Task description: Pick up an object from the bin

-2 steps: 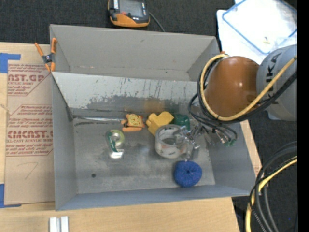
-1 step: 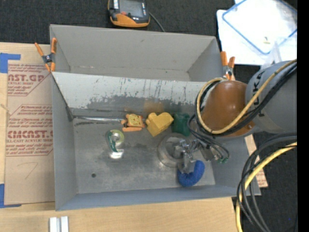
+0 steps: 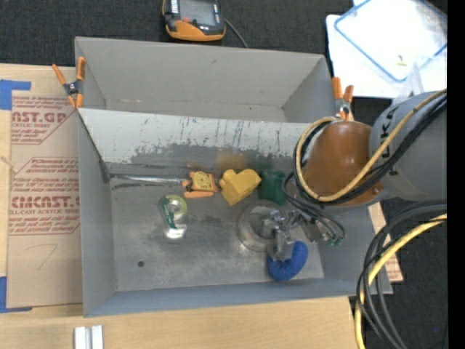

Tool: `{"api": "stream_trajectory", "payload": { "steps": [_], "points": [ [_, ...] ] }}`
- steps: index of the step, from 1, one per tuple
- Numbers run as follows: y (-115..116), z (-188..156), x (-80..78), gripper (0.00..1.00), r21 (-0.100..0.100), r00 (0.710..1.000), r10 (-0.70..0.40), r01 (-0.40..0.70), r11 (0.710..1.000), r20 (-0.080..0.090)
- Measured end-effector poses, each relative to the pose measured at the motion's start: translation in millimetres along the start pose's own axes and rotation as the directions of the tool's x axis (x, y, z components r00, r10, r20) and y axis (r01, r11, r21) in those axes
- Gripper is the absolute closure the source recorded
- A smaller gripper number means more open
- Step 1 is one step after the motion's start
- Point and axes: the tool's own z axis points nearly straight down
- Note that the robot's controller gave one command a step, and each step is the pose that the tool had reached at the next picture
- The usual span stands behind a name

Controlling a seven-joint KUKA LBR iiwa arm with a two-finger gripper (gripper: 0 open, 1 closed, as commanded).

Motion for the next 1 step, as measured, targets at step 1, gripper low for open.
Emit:
{"api": "stream_trajectory", "payload": {
  "steps": [1],
  "points": [
    [0.0,0.0,0.0,1.00,0.000,1.000,0.000,0.000,1.000,0.000]
  ]
}}
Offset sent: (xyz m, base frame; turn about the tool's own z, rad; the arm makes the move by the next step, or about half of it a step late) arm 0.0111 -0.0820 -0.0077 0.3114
